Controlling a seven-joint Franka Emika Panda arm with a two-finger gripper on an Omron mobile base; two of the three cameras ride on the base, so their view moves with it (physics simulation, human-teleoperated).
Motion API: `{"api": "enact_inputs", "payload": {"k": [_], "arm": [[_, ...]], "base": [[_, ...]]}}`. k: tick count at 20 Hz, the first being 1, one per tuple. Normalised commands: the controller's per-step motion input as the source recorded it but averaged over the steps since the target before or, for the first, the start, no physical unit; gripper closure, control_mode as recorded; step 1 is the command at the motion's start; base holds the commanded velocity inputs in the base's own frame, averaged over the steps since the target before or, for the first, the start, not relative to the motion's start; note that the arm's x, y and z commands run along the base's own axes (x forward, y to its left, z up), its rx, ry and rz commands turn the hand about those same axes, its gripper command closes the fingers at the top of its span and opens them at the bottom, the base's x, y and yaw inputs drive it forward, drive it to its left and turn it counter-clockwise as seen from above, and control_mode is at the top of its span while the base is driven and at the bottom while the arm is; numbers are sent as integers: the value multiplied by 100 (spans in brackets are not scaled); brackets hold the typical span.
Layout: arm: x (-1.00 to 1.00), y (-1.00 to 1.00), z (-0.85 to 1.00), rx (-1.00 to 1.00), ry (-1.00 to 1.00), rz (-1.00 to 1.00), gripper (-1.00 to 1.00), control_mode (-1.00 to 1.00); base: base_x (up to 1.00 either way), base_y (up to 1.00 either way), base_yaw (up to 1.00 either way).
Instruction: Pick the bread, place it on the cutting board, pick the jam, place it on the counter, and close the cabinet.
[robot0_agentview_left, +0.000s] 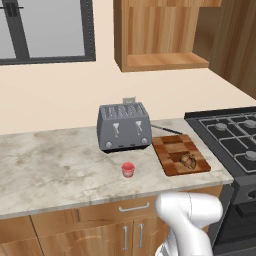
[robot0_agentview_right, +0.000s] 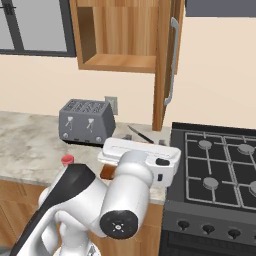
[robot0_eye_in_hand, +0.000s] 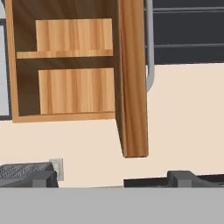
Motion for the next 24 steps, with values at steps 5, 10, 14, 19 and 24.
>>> {"api": "enact_inputs", "payload": {"k": [5, 10, 14, 19, 24], "arm": [[-16, -7, 13, 0, 0, 0, -100, -100], [-25, -3, 10, 0, -1, 0, -100, -100], [-26, 0, 10, 0, 0, 0, -100, -100], [-2, -11, 7, 0, -1, 0, -100, -100], [0, -22, 0, 0, 0, 0, -100, -100]], "base": [[0, 0, 0], [0, 0, 0], [0, 0, 0], [0, 0, 0], [0, 0, 0]]}}
